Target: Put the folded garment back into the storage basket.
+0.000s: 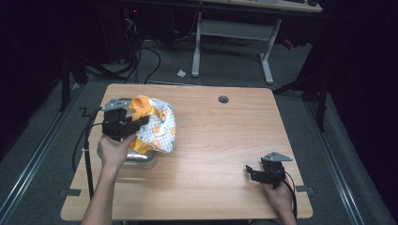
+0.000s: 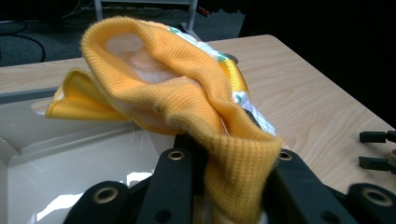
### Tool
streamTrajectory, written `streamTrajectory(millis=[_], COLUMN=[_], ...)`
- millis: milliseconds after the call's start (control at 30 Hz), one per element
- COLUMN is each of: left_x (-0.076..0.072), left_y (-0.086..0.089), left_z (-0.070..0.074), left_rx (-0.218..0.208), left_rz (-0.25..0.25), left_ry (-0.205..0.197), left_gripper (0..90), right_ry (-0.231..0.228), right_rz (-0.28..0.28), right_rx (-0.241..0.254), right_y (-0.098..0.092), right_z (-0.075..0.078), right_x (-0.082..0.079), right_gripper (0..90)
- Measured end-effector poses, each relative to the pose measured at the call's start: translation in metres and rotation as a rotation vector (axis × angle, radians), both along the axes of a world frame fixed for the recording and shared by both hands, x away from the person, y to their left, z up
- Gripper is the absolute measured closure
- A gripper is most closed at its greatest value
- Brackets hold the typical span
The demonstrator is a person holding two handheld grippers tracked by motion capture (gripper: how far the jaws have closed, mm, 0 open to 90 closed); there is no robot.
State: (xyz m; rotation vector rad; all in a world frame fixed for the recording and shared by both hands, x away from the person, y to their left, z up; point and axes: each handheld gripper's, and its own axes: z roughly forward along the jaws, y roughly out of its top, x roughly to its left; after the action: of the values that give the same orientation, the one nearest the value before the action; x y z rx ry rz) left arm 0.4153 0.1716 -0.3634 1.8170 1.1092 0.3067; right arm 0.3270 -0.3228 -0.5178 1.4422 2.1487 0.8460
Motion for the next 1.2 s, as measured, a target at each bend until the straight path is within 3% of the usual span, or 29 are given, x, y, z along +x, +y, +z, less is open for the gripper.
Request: streamTrajectory(millis=[500,767,1200], left_x=[0.006,0.011,0.018], left_y=[0.012,0.021,0.034], left_z=[-0.004,-0.007,-0.021], left_rx=[0.018,0.007,0.015], left_rz=[0.009,0.013,0.036], left_ry=[-0.006,0.000,0.024], left_gripper=[78.3,78.4,78.4], right_ry=[0.000,0.000,0.000], right_rz=[0.000,-0.001,-0.001], right_rx=[0.000,0.001,0.001], right_y=[0.000,0.000,0.000], right_z=[0.000,0.000,0.000], right_x=[0.000,0.000,0.000], right_gripper=[24.4,24.4,24.4])
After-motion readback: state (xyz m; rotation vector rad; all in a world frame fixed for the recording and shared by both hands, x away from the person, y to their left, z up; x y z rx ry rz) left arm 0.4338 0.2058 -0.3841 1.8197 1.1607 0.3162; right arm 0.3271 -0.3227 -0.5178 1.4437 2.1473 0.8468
